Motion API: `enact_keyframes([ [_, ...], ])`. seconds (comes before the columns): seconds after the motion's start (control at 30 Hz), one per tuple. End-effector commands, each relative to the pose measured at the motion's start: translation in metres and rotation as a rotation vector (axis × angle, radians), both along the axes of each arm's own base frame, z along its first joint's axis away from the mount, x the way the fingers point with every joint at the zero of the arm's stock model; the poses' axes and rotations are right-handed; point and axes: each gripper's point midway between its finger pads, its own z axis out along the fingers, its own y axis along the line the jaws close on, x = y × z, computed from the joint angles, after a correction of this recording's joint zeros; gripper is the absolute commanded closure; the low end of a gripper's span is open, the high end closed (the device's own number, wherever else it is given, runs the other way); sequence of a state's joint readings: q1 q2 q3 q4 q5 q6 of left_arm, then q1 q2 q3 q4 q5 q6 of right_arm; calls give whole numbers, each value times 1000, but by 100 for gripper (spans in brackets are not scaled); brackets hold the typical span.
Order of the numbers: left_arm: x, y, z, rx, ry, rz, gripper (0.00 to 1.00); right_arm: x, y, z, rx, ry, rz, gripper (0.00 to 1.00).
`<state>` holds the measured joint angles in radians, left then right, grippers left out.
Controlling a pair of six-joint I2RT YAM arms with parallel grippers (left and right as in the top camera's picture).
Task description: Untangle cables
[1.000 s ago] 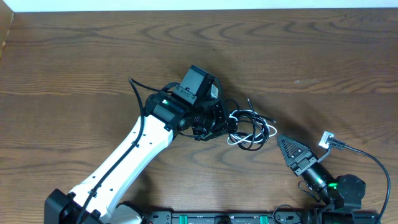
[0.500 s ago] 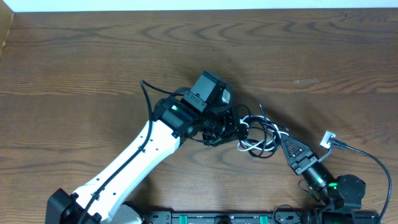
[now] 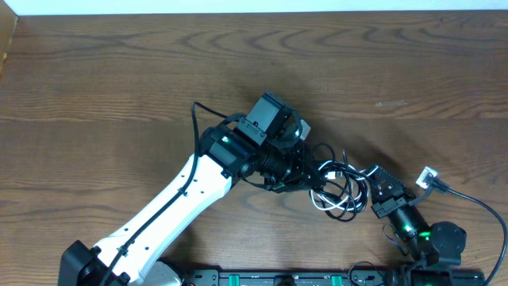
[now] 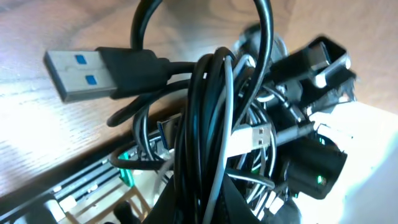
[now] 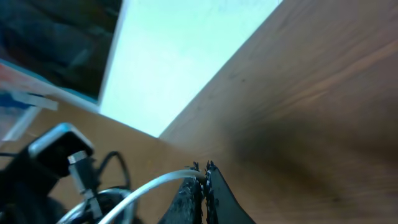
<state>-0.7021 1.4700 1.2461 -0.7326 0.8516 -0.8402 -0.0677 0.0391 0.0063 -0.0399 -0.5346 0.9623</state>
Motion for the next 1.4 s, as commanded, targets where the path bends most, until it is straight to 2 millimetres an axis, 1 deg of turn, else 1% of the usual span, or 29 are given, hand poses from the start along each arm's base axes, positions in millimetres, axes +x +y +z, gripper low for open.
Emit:
enact_keyframes([
  [0.0,-8,0,17,-83,-11,-78,92,9,-16,-15,-89,27,-91,99],
  [0.17,16,15,17,-95,-59,-36,92,15,-28,-43,-158,132,-152,99],
  [0.27,37,31,17,-100,-102,9,92,18,-38,-58,-172,204,-205,99],
  [0.37,59,49,17,-99,-127,73,92,18,-43,-70,-181,256,-230,99],
  [0.47,79,67,17,-94,-137,148,92,17,-44,-78,-184,289,-228,99],
  [0.53,88,76,15,-79,-145,183,92,17,-44,-80,-185,298,-231,99],
  [0.63,103,91,7,-15,-175,247,92,17,-45,-80,-186,300,-236,99],
  [0.67,105,93,5,-2,-181,256,92,17,-45,-80,-186,300,-236,99],
  [0.73,107,96,3,17,-189,266,92,16,-42,-80,-180,300,-216,98],
  [0.83,112,101,-4,70,-213,289,91,12,-24,-77,-147,292,-112,98],
  [0.93,121,112,-13,149,-236,341,92,5,-4,-74,-86,297,-1,94],
  [1.07,128,120,-21,228,-193,453,92,-10,24,-66,54,336,161,83],
  [1.13,129,122,-25,267,-161,521,92,-19,37,-61,103,351,250,76],
  [1.17,129,122,-26,283,-151,543,92,-24,42,-59,122,357,288,67],
  [1.23,128,119,-29,315,-137,585,92,-34,52,-54,151,361,371,48],
  [1.27,127,117,-31,332,-135,601,92,-36,54,-53,154,361,388,41],
  [1.3,125,115,-32,350,-141,610,92,-38,56,-52,159,362,407,27],
  [1.33,124,112,-33,367,-149,619,92,-41,58,-52,164,364,424,1],
  [1.37,123,110,-34,381,-160,623,92,-40,58,-52,164,363,425,1],
])
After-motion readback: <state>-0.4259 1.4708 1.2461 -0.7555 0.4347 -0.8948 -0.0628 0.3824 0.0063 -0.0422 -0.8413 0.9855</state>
